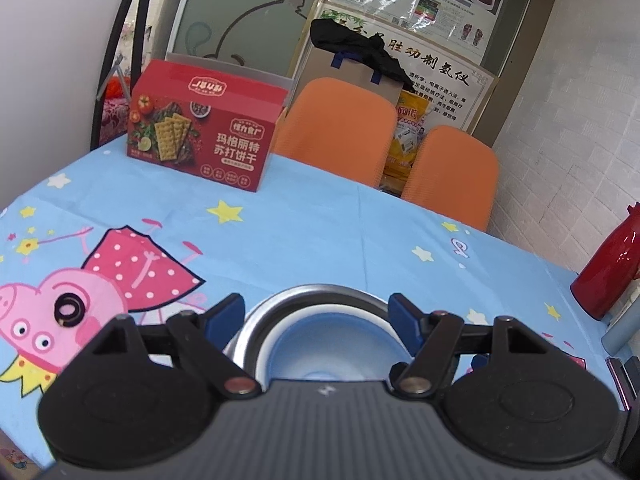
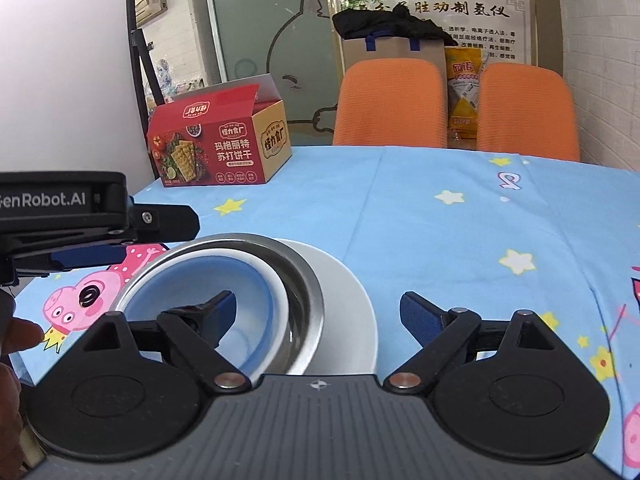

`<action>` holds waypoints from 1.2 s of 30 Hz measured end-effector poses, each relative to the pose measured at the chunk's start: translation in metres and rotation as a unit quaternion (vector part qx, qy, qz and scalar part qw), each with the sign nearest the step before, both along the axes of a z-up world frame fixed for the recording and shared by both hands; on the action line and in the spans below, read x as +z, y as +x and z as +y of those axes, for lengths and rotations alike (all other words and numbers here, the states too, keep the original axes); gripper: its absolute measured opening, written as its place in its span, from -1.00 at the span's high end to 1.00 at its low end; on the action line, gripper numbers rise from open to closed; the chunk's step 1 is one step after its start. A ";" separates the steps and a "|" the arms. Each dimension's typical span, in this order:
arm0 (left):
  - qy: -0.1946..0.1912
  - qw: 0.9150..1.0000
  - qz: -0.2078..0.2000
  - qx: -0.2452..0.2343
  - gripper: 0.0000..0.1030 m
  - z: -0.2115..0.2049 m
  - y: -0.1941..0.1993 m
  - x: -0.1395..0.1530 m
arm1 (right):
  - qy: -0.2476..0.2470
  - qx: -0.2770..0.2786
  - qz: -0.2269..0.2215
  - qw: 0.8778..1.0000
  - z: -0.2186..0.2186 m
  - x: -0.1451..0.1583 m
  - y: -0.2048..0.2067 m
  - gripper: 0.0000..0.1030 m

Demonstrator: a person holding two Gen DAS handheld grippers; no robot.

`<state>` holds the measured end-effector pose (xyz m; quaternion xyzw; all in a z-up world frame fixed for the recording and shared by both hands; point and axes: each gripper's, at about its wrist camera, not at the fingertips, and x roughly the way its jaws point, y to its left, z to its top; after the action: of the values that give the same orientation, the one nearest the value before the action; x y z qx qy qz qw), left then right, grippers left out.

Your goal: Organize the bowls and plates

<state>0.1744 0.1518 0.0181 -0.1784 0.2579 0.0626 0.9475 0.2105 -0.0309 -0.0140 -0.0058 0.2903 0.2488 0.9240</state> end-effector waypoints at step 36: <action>0.080 0.996 -0.006 -0.033 -0.38 -0.087 -0.163 -0.038 | 0.013 -0.064 -0.049 0.997 -0.076 -0.024 -0.166 -1.00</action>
<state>0.0118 0.0646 -0.0204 -0.0943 0.2521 0.0504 0.9618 0.0444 -0.1068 -0.0375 0.0125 0.2416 0.1918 0.9512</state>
